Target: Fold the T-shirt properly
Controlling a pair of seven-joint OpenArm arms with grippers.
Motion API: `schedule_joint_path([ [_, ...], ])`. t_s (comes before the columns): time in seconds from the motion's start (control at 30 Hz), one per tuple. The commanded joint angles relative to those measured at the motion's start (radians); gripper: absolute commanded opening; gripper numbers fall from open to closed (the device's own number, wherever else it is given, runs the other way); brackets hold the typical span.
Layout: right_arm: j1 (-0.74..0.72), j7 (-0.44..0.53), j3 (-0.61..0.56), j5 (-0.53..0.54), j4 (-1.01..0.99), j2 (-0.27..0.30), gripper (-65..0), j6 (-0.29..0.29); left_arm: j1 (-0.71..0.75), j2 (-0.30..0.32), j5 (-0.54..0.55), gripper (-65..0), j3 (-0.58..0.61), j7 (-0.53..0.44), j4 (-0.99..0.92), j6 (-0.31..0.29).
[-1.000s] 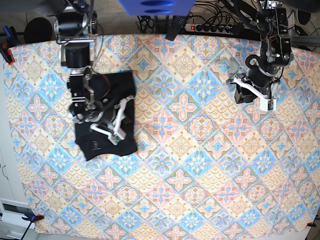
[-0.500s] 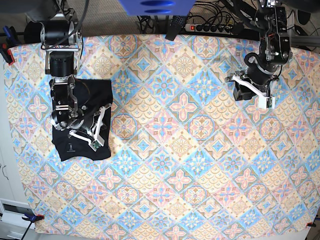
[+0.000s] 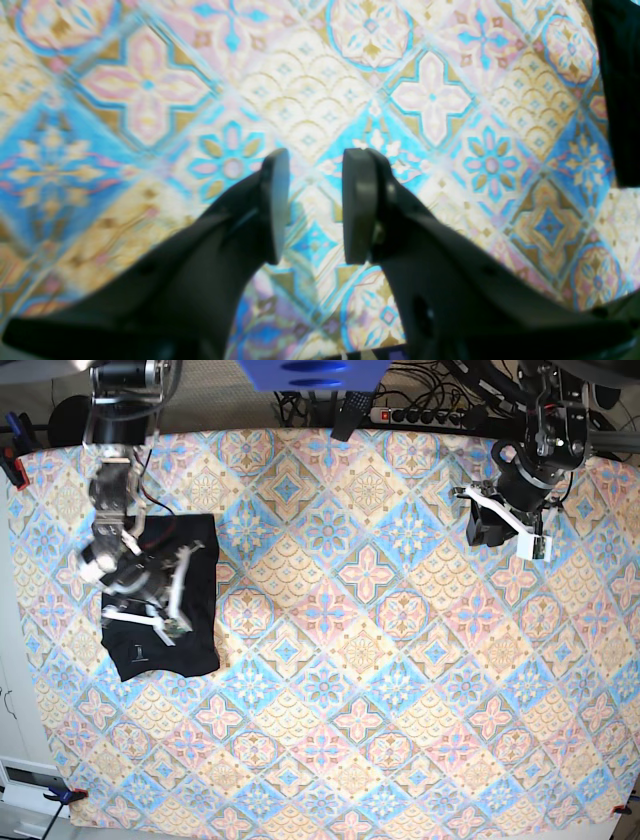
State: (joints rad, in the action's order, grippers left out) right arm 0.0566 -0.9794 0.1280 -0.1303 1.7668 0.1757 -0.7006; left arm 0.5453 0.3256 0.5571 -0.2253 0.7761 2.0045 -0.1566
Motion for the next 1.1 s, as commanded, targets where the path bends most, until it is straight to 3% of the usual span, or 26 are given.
schedule_joint_path([
  [0.0,0.041,-0.011,0.046,-0.002,0.064,0.015,-65.0,0.002,0.025,0.014,0.01,-48.3,-0.013,0.001,0.032,-0.005],
  [0.13,0.193,-0.013,0.247,0.117,0.183,0.015,-65.0,0.002,0.108,0.027,0.033,-48.3,-0.05,0.006,0.057,-0.007],
  [0.27,0.335,-0.009,0.487,0.324,0.186,0.017,-65.0,0.002,0.204,0.057,0.106,-48.4,-0.107,0.001,0.066,-0.008],
  [0.33,0.392,-0.009,0.583,0.443,0.186,0.017,-65.0,0.002,0.259,0.077,0.151,-50.7,-0.139,0.001,0.089,-0.008],
  [0.43,0.498,-0.009,0.68,0.528,0.186,0.017,-65.0,0.002,0.335,0.1,0.209,-54.0,-0.158,0.0,0.092,-0.008],
  [0.67,0.708,-0.006,0.741,0.481,0.167,0.011,-65.0,0.002,0.494,0.109,0.226,-59.3,-0.158,-0.004,0.089,-0.008],
  [0.87,0.811,-0.005,0.735,0.449,0.081,-0.072,-65.0,0.002,0.572,0.105,0.215,-62.6,-0.148,-0.004,0.054,-0.008],
  [1.07,0.837,0.015,0.649,0.404,-0.133,-0.077,-65.0,0.002,0.569,0.062,0.022,-62.8,-0.141,-0.005,-0.058,-0.018],
])
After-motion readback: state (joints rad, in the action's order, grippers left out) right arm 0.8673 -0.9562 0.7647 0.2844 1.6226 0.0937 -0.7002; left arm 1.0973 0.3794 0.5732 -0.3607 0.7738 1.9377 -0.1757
